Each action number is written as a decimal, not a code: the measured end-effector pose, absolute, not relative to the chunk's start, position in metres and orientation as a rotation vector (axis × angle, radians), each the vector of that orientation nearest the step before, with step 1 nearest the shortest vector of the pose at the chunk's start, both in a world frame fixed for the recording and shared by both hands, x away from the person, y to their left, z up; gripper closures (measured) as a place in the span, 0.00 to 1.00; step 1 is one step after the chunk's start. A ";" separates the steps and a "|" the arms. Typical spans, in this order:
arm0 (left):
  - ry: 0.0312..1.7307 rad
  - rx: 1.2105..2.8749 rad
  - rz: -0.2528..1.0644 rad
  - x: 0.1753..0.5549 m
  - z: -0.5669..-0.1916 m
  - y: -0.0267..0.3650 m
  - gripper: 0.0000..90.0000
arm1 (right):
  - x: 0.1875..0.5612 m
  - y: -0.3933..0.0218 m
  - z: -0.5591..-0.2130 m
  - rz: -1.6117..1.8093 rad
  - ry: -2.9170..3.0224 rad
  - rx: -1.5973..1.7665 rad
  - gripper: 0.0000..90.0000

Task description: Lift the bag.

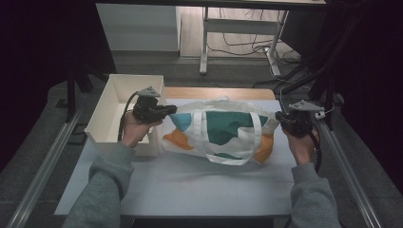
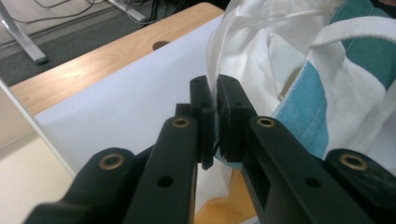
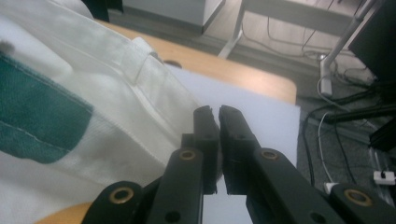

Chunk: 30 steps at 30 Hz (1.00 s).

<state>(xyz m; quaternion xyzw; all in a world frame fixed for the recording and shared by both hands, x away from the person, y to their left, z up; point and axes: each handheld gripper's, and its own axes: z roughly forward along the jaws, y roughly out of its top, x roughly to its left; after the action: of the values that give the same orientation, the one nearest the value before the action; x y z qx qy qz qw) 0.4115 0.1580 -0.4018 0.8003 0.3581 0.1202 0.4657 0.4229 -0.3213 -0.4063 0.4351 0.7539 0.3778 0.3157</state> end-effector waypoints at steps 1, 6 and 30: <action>0.884 1.966 0.291 0.412 -0.403 0.158 0.95 | 0.424 -0.321 -0.410 0.987 1.991 1.149 0.95; 0.893 1.972 0.284 0.414 -0.405 0.157 0.95 | 0.429 -0.320 -0.418 0.980 2.013 1.151 0.95; 0.805 1.902 0.383 0.386 -0.388 0.148 0.39 | 0.407 -0.314 -0.399 1.130 1.935 1.058 0.52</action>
<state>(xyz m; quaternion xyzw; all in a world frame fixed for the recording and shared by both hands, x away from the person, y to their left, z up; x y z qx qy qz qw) 0.3858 0.1476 -0.3877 0.7855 0.3326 0.1581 0.4973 0.4074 -0.3144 -0.3994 0.4036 0.7384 0.4310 0.3257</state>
